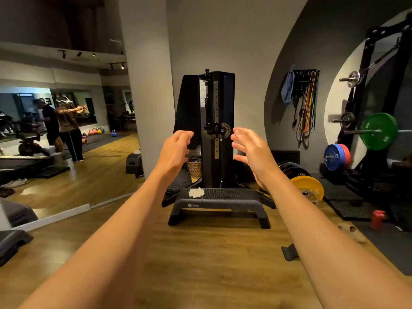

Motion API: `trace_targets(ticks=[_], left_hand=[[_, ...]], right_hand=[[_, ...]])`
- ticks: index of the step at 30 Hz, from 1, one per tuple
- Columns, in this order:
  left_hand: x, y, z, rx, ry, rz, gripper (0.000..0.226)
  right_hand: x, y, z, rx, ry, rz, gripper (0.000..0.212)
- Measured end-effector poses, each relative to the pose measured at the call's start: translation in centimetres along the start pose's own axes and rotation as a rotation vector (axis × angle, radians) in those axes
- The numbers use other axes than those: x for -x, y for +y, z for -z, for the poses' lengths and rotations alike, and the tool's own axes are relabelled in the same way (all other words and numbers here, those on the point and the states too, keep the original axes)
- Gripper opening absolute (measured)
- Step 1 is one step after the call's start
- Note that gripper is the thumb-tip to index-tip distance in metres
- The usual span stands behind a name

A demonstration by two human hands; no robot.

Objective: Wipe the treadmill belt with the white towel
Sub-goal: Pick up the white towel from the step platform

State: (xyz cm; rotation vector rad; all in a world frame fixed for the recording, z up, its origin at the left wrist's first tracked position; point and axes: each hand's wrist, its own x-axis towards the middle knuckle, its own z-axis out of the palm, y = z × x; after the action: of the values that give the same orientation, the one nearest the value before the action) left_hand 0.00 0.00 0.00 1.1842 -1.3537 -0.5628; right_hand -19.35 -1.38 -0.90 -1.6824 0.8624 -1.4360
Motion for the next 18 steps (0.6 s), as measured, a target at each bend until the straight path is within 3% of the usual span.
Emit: trace_targets(ticks=[10,18], left_hand=[[-9.9,-8.5,0.3,-0.044,-0.04,-0.013,0.039],[-21.0,-16.3,-3.9,-0.051,-0.027,0.095,0.038]], right_hand=[[-8.8,7.2,-4.1,0.09,0.038,-0.029,0.038],[-20.5,17.4,-4.2,0.083,0.016,-0.083,0.039]])
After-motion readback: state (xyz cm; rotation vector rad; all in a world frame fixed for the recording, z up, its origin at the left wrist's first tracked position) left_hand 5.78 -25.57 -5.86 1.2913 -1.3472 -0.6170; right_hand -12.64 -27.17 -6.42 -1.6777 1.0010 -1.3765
